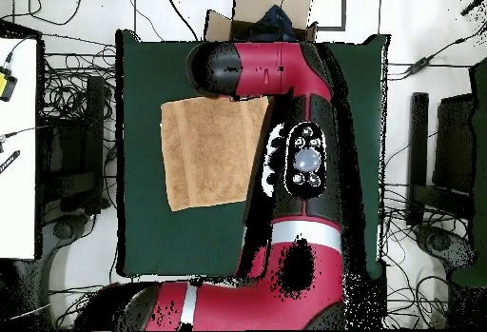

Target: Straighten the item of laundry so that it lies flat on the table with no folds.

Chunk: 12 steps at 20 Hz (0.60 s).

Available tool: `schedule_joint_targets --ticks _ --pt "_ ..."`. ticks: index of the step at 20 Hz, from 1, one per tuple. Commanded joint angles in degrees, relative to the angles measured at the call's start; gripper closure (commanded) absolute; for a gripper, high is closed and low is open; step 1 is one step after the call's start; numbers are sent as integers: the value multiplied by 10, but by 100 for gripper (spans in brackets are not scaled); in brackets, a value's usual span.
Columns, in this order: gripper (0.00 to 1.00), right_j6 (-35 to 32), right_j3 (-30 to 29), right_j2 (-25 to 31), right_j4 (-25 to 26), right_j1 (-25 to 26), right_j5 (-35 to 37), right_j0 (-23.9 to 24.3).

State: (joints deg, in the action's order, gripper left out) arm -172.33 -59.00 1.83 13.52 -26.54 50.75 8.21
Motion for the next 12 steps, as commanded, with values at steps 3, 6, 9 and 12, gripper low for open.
schedule_joint_targets --ticks 3,6,9,12 --pt "100 169 -12 70 23 54 24 13" --pt "100 155 -4 63 29 59 20 7" --pt "100 147 7 61 33 70 14 3" --pt "100 138 16 61 34 79 8 0"
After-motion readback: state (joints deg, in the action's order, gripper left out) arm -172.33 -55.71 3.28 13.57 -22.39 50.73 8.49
